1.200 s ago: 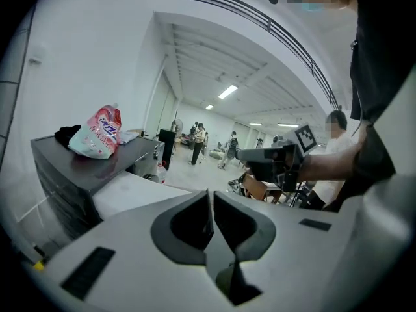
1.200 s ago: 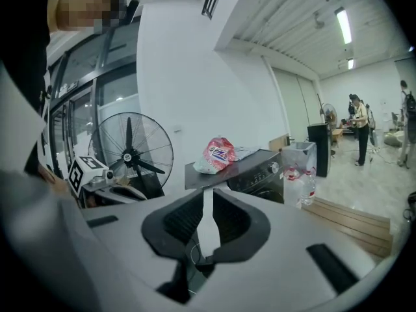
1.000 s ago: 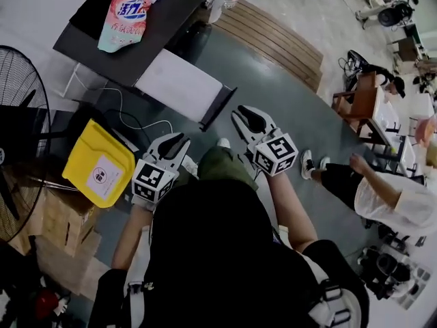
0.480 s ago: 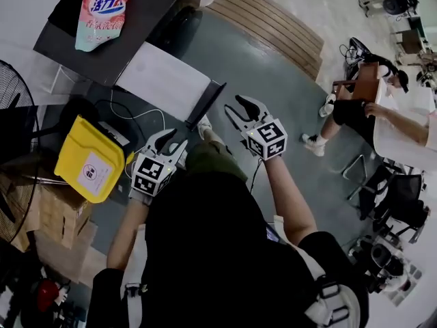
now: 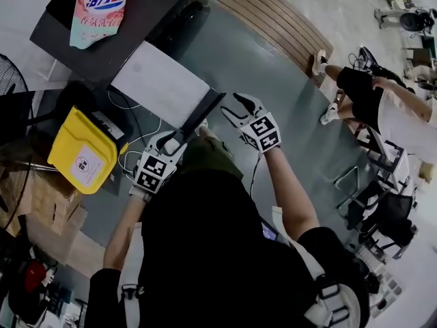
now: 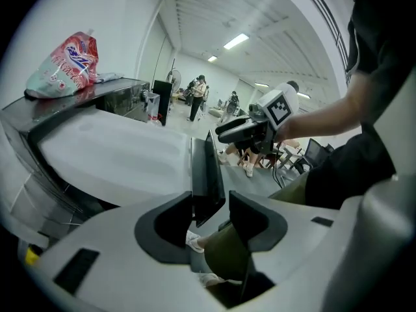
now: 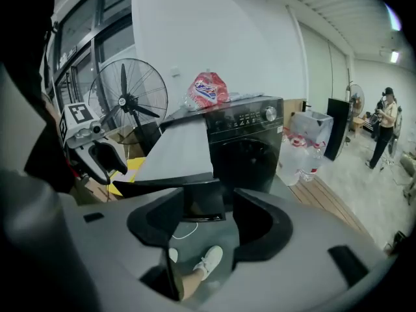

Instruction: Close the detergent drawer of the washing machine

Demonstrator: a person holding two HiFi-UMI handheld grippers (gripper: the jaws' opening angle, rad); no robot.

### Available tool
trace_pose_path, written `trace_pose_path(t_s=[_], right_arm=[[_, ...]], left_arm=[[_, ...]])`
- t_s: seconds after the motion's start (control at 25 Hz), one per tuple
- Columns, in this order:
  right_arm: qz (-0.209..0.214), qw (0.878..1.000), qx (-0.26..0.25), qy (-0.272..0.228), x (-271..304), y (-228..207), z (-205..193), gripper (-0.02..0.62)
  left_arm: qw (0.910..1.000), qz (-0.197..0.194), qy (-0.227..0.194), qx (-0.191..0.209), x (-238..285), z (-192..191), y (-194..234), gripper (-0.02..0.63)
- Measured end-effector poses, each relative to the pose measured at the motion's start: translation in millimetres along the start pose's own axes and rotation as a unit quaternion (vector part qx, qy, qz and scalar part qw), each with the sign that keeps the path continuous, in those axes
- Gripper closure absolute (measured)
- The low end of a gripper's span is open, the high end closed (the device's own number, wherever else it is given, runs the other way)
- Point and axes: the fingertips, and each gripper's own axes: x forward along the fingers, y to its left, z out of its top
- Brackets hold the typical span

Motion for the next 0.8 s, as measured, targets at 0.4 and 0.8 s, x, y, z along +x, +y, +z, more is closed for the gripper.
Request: trace_pose_path(t_s=[0.4,0.8], right_arm=[[0.05,0.995,-0.082,0.034,25,-5,-7,0.36],[0.084,0.982,-0.166,0.045,31,1,-9,0.402]], left_arm=[[0.9993,-0.017,0.027,-0.018,22,-14,0,0.436],[0.9987,-0.027,0.032,-0.028,26,-18,-6,0.437]])
